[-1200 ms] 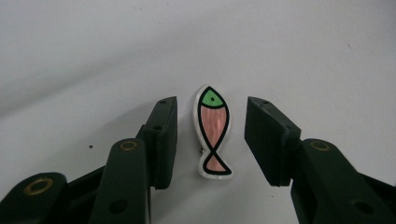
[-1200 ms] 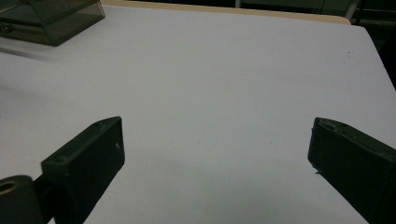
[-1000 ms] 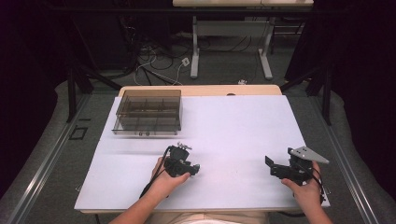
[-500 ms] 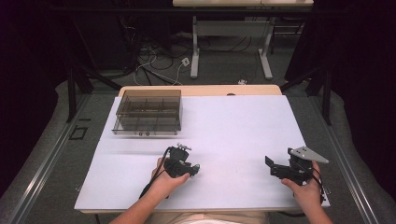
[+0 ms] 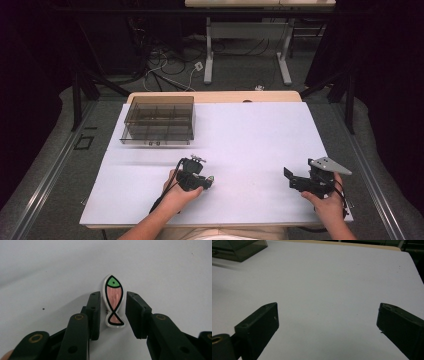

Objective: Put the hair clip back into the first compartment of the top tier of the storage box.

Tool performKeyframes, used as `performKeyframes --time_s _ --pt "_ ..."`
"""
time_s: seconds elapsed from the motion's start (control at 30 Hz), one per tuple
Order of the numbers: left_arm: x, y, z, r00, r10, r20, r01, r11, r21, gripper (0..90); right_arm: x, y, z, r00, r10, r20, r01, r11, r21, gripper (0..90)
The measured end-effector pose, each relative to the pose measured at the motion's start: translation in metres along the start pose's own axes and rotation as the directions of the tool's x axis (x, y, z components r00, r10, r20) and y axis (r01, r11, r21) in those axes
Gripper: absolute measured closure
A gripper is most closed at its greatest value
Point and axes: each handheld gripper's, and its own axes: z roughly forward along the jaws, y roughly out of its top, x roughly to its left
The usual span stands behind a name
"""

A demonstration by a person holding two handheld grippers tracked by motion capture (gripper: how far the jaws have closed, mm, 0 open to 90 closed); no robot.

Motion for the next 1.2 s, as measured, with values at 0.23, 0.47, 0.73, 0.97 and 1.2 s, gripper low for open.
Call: performKeyframes --time_s 0.23,0.47,0.73,0.97,1.2 --pt "-0.0008 -0.0006 0.0003 0.9999 0.005 -0.015 -0.005 1.0000 -0.002 68.1 -0.0002 0.0000 0.0003 1.0000 -0.003 -0.003 0.003 1.000 -0.001 3.9" --pt "-0.0017 -0.0010 0.0006 0.9997 0.007 -0.025 -0.007 1.0000 -0.001 72.8 -0.0001 -0.0002 0.0007 1.0000 -0.004 -0.003 0.004 1.000 -0.002 3.9" --pt "-0.0015 -0.0011 0.0003 0.9996 0.016 -0.025 -0.015 0.9999 0.004 76.2 -0.0005 -0.0004 0.0008 1.0000 -0.007 0.000 0.007 1.000 0.000 3.9" --pt "-0.0012 -0.0007 -0.0003 0.9987 0.040 -0.031 -0.039 0.9992 0.008 77.2 -0.0006 -0.0004 0.0008 1.0000 -0.007 0.000 0.007 1.000 0.001 3.9" --pt "-0.0015 -0.0007 -0.0008 0.9992 0.034 -0.021 -0.034 0.9994 0.005 77.4 -0.0008 -0.0001 -0.0001 1.0000 -0.007 -0.001 0.007 1.000 0.015 3.9"
